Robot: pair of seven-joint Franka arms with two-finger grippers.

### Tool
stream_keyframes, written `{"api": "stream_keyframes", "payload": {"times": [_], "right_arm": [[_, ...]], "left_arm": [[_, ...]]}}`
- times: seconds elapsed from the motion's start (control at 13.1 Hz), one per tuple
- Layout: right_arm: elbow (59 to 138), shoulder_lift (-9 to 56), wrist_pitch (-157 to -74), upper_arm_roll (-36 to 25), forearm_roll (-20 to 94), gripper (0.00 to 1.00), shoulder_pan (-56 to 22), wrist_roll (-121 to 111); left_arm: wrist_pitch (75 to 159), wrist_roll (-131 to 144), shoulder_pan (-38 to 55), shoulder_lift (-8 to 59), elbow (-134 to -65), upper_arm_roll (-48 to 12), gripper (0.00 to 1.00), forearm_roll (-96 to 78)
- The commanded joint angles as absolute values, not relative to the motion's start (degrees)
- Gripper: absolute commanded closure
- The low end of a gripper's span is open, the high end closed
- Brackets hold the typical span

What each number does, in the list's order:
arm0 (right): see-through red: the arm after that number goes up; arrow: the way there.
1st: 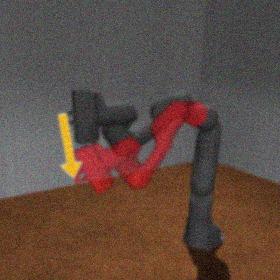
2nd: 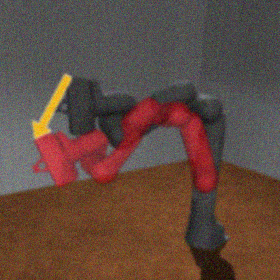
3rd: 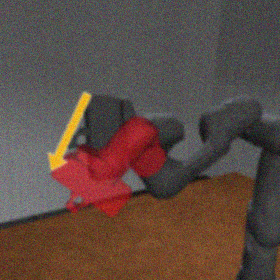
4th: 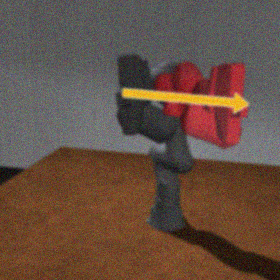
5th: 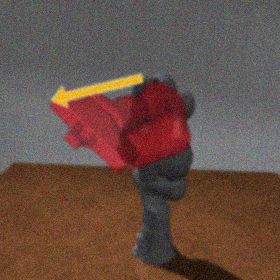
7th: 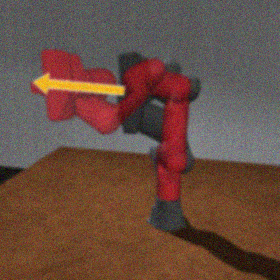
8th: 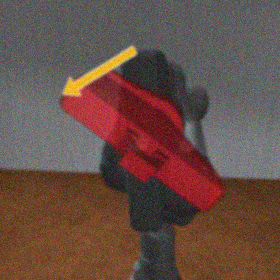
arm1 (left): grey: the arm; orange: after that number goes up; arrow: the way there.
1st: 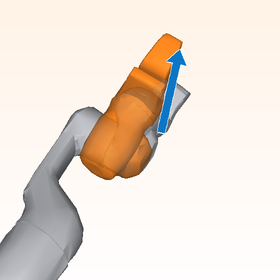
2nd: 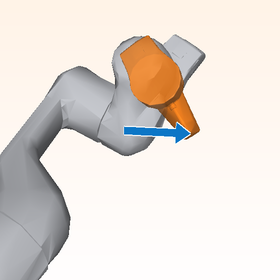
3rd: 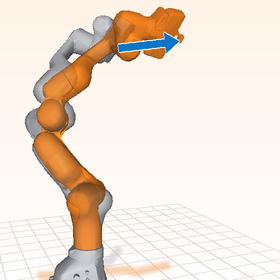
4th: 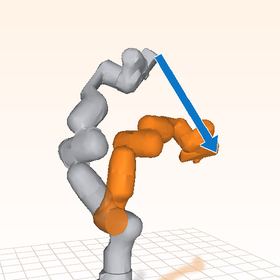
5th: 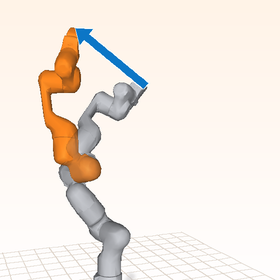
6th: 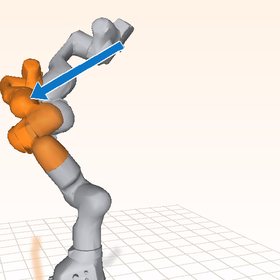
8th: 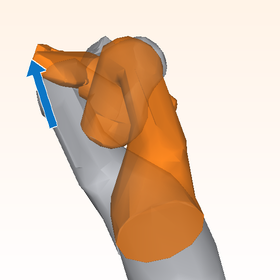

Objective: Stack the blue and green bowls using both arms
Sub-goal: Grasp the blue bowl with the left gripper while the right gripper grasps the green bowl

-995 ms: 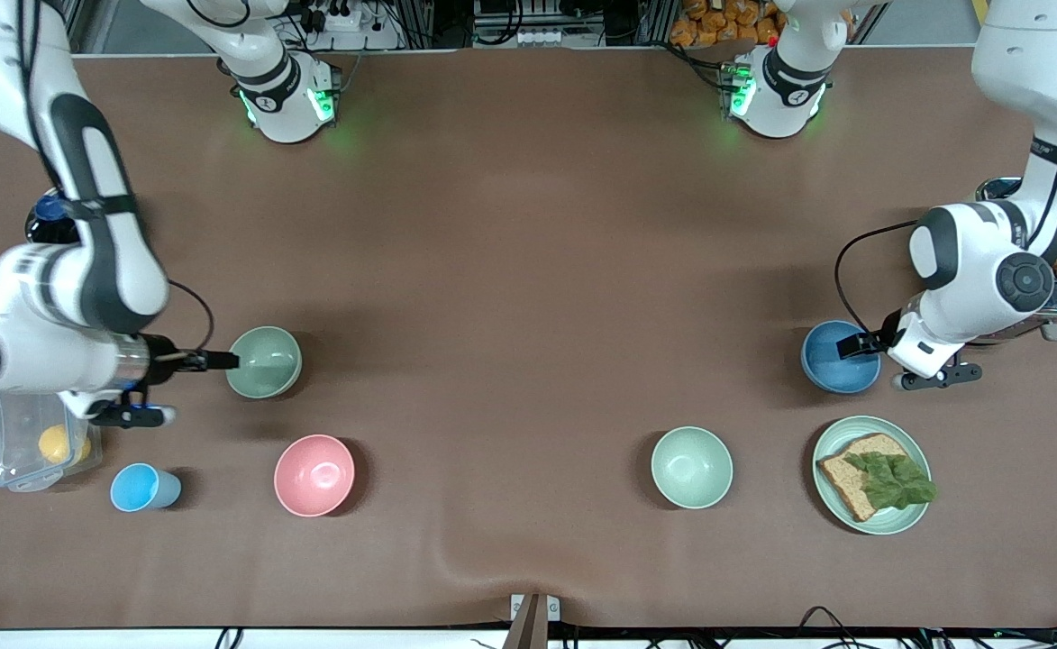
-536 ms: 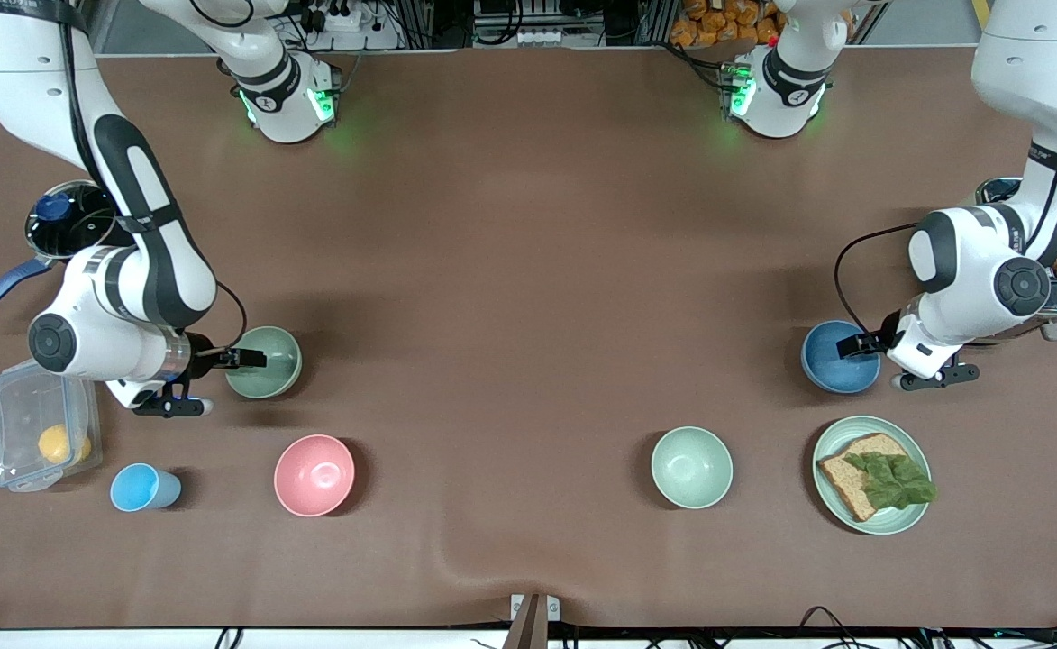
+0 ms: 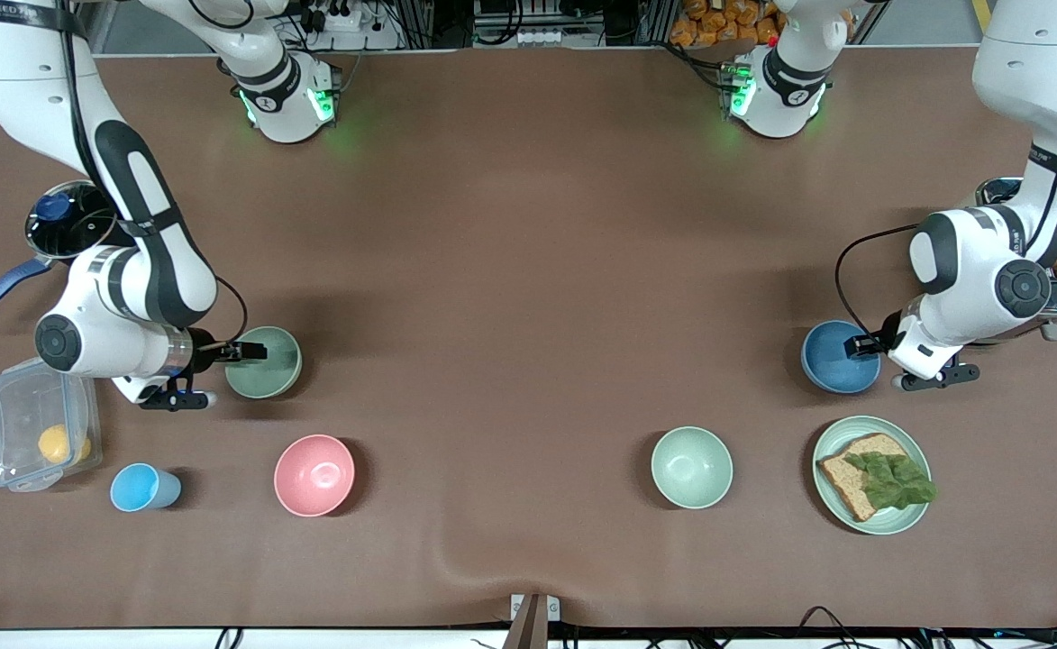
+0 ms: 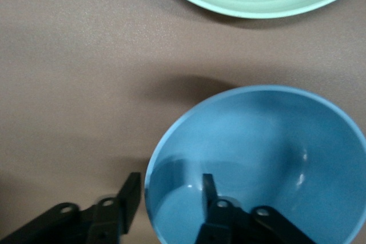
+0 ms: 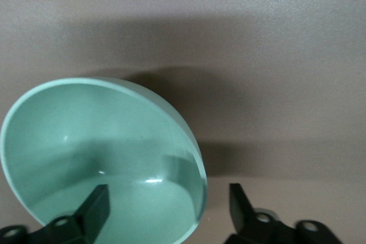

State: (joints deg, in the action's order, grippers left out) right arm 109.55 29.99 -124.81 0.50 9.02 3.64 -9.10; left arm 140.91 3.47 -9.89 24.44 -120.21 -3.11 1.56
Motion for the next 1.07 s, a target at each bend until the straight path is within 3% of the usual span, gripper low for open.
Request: {"api": "stream_keyframes", "payload": {"times": [0.0, 0.08, 0.31, 0.61, 0.99], "right_arm": [[110.83, 29.71, -126.12, 0.88, 11.86, 0.92, 4.39, -11.60], [111.18, 29.71, -126.12, 0.88, 13.69, 1.00, 4.39, -11.69], [111.88, 29.53, -126.21, 0.88, 15.73, 1.00, 4.31, -12.74], [112.50, 26.38, -123.85, 0.97, 17.39, 1.00, 3.26, -11.69], [112.76, 21.19, -120.15, 0.97, 19.86, 1.00, -6.03, 6.35]], "left_arm": [[140.63, 2.55, -10.02, 24.35, -119.71, -3.34, 1.00, 2.64], [140.28, 2.29, -10.02, 23.91, -119.53, -3.34, 1.00, 2.64], [136.51, 1.23, -9.76, 22.59, -116.91, -3.95, 1.00, 2.72], [121.51, 2.02, -8.62, 22.85, -106.64, -6.59, 1.00, 2.64], [111.45, 11.83, -2.83, 22.94, -97.75, -6.68, 1.00, 0.70]]}}
